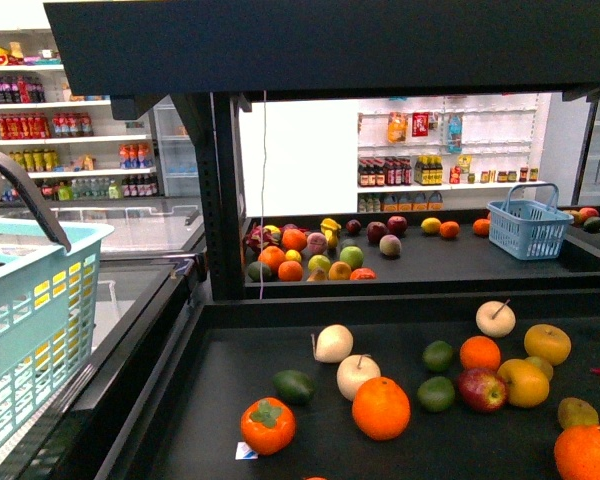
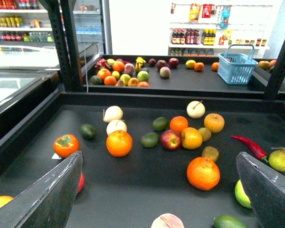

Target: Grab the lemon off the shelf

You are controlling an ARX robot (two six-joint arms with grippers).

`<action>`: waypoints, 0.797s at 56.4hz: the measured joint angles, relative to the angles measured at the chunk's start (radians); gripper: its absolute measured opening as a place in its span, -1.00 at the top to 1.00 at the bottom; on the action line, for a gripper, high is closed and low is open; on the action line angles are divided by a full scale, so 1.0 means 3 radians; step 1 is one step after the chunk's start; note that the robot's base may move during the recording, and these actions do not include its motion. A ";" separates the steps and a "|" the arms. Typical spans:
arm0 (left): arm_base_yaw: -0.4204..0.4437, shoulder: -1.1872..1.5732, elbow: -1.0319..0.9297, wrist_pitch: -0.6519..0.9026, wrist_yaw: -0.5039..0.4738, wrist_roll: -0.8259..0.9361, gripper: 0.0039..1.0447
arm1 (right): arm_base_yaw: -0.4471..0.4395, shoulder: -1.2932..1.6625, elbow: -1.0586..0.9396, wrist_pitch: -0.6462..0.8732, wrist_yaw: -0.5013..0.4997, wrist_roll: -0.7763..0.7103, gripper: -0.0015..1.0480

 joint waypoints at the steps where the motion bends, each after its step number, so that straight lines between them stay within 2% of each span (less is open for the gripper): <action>1: 0.0011 0.0020 -0.0004 0.0048 0.0028 -0.0017 0.81 | 0.0000 0.0000 0.0000 0.0000 0.0000 0.0000 -0.86; 15: 0.0062 0.0327 -0.0085 0.0559 0.0062 -0.0281 0.81 | 0.0000 0.0000 0.0000 0.0000 0.0000 0.0000 -0.86; 22: 0.0061 0.0397 -0.0156 0.0594 0.0050 -0.0342 0.81 | 0.0000 0.0000 0.0000 0.0000 0.0000 0.0000 -0.86; 40: 0.0092 0.0398 -0.0306 0.0596 0.0006 -0.0309 -0.21 | 0.0000 0.0000 0.0000 0.0000 0.0000 0.0000 -0.86; 45: 0.0139 0.0334 -0.0322 0.0411 -0.0060 -0.0248 -0.52 | 0.0000 0.0000 0.0000 0.0000 0.0000 0.0000 -0.86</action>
